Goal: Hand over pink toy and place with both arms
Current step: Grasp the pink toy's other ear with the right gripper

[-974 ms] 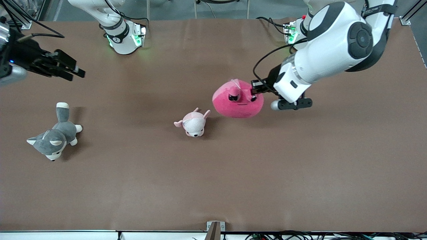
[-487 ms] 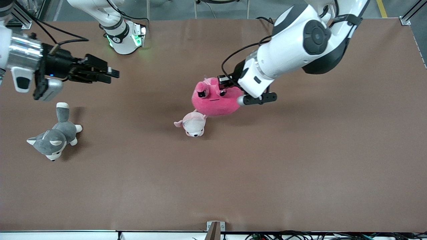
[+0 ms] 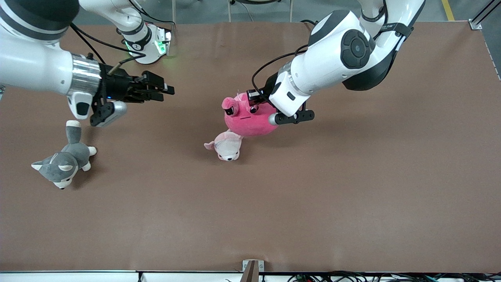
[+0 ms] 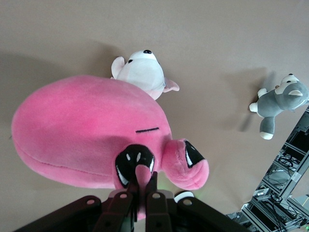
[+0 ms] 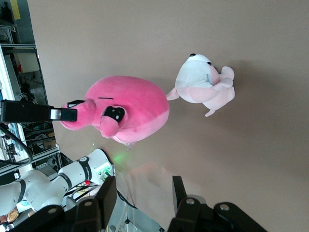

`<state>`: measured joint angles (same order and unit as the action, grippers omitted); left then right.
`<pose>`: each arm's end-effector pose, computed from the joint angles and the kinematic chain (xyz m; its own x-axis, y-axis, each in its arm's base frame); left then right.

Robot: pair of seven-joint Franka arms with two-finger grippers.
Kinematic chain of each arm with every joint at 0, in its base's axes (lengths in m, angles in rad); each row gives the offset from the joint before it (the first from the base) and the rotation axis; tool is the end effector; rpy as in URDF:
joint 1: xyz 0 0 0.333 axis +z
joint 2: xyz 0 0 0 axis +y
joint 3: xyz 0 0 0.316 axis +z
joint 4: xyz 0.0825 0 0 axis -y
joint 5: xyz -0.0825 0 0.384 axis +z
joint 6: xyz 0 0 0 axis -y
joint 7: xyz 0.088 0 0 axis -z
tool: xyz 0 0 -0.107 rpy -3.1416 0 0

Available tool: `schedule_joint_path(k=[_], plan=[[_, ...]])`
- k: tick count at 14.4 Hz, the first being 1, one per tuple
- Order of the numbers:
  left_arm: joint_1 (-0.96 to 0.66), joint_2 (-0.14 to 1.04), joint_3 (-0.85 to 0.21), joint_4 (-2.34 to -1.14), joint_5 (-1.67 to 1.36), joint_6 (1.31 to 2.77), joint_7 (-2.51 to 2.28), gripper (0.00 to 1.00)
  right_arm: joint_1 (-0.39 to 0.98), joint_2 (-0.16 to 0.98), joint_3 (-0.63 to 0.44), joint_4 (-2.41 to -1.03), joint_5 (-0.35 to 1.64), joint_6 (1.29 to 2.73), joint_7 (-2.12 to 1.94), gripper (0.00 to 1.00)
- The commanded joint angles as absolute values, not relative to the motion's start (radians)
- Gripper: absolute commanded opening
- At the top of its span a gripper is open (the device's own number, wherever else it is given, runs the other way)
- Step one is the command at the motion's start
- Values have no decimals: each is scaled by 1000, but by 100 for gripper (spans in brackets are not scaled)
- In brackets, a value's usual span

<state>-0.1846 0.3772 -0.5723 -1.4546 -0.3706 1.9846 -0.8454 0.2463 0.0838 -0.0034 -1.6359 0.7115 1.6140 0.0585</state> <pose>0.5202 -0.4382 0.5275 0.9383 0.1700 -0.3012 0.3000 -0.8333 0.4643 0.5473 0.2051 0.5746 0.9740 0.1667 -0.1534 0.0313 -0.7697 -0.6376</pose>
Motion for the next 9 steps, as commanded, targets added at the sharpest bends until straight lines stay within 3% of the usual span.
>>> schedule_joint_path(k=[1, 9], plan=[[-228, 406, -574, -1427, -371, 1996, -867, 0, 284, 93, -14, -1640, 719, 1638, 72, 54], [-273, 429, -578, -1384, -383, 2105, -940, 0, 362, 160, -15, -1644, 715, 1709, 118, 54]])
